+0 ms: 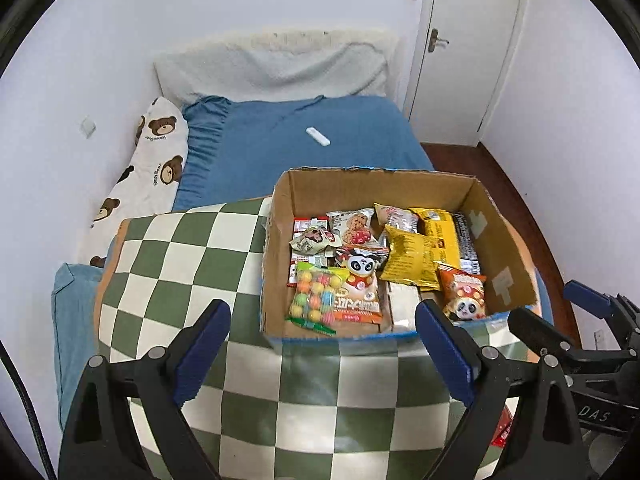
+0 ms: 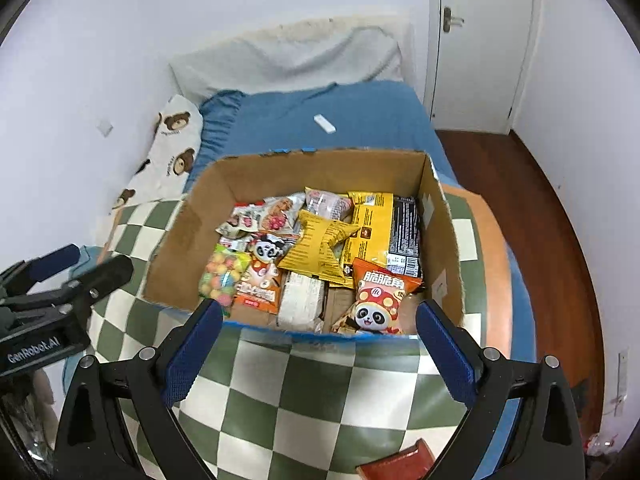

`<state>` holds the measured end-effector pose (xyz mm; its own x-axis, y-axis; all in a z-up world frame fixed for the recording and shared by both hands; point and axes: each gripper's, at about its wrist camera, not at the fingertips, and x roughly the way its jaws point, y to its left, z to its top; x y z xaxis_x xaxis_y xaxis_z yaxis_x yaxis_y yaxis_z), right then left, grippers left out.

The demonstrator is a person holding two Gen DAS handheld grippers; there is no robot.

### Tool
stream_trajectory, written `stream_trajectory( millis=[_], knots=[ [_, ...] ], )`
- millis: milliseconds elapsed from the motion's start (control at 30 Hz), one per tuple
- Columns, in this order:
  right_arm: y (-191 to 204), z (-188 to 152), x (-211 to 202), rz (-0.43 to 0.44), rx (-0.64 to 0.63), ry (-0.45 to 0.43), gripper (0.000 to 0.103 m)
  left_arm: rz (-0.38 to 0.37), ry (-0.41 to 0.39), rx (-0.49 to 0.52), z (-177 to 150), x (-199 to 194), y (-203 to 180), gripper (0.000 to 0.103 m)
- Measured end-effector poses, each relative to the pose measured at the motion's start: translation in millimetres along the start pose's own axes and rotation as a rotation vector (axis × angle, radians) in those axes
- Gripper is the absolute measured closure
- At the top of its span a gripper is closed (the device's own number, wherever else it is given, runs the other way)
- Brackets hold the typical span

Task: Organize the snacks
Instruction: 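Grasp the dark red pouch with left tool while right tool grasps red snack pack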

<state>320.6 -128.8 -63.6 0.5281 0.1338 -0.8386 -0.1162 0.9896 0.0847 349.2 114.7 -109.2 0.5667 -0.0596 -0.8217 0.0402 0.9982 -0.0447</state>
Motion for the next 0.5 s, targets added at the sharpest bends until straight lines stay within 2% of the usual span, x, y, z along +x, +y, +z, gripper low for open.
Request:
stream_trajectory(
  millis=[167,267,367,500],
  knots=[
    [3.8,-17.5,-36.4,-0.015,-0.017,-0.081,0.004,-0.007,-0.053,-0.001,-20.6,-30.9,-5.1,0.009],
    [-1.6,-32.5,-51.2,0.028,0.019,-0.098,0.004,-0.019,-0.056,0.013,-33.8,-39.8,-13.2,0.009],
    [-20.5,-56.0,-51.7,0.059,0.080,-0.048,0.004,-0.039,-0.027,0.052,-51.1,-35.7,-30.5,0.009],
    [-60.9,-93.0,-35.7,0.066,0.183,0.033,0.005,-0.082,0.088,0.137,-82.3,-4.4,-69.5,0.009]
  ],
)
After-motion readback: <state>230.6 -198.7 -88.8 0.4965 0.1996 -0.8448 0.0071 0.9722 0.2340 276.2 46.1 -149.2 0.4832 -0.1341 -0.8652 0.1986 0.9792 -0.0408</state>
